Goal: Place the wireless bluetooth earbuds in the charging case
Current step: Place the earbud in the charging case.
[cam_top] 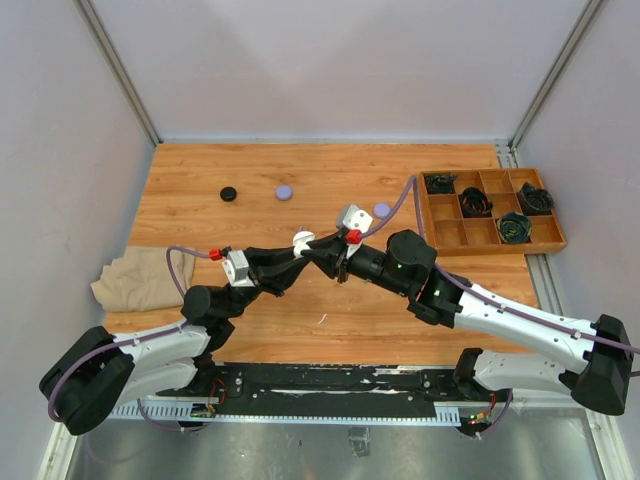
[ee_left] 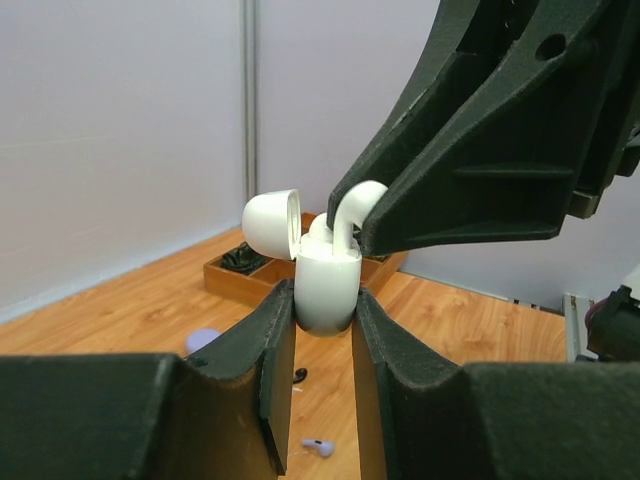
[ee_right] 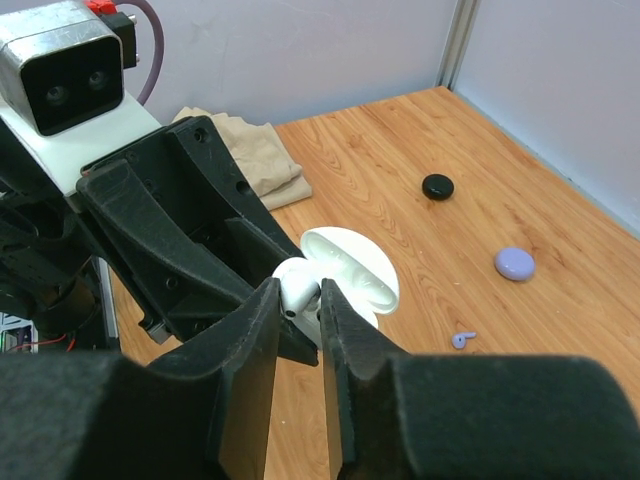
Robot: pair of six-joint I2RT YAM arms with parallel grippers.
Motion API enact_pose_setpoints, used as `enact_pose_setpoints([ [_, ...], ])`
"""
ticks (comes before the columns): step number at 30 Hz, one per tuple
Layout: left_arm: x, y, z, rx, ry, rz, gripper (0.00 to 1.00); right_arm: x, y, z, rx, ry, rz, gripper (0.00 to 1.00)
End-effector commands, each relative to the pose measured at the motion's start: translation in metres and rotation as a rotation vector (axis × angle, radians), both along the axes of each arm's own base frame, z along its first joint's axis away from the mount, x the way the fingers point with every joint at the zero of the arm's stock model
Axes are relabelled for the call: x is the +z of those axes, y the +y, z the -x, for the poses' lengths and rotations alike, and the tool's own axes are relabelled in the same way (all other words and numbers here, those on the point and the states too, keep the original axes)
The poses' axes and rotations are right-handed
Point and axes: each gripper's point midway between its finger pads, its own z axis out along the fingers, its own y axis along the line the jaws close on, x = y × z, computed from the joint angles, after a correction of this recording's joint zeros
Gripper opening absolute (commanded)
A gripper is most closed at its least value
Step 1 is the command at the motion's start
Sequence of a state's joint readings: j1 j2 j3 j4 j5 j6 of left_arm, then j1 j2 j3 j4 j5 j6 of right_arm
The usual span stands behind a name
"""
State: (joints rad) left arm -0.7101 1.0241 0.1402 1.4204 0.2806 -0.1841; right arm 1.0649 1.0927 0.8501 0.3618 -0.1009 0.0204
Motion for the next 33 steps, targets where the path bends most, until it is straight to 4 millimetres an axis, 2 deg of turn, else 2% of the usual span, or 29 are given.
enact_pose_setpoints([
  [1,0.030,0.009,0.005,0.021,-0.083,0.086,0.00,-0.023,0.001,0.003,0.003,0.021,0.059,0.25],
  [7,0.027,0.009,0.004,0.023,-0.076,0.080,0.00,-0.016,0.000,0.005,0.009,0.016,0.049,0.30],
  [15,0.015,0.009,0.002,0.033,-0.054,0.058,0.00,0.007,-0.012,0.011,0.013,-0.023,0.040,0.41],
  [24,0.010,0.004,0.006,0.002,-0.059,0.031,0.00,0.014,-0.035,-0.002,-0.093,-0.078,0.106,0.53],
  [27,0.008,0.002,0.011,-0.021,-0.074,0.011,0.00,0.015,-0.041,-0.003,-0.096,-0.097,0.139,0.63],
  [33,0.000,-0.007,0.019,-0.073,-0.098,-0.055,0.00,0.004,-0.045,0.006,0.023,-0.126,0.253,0.90],
])
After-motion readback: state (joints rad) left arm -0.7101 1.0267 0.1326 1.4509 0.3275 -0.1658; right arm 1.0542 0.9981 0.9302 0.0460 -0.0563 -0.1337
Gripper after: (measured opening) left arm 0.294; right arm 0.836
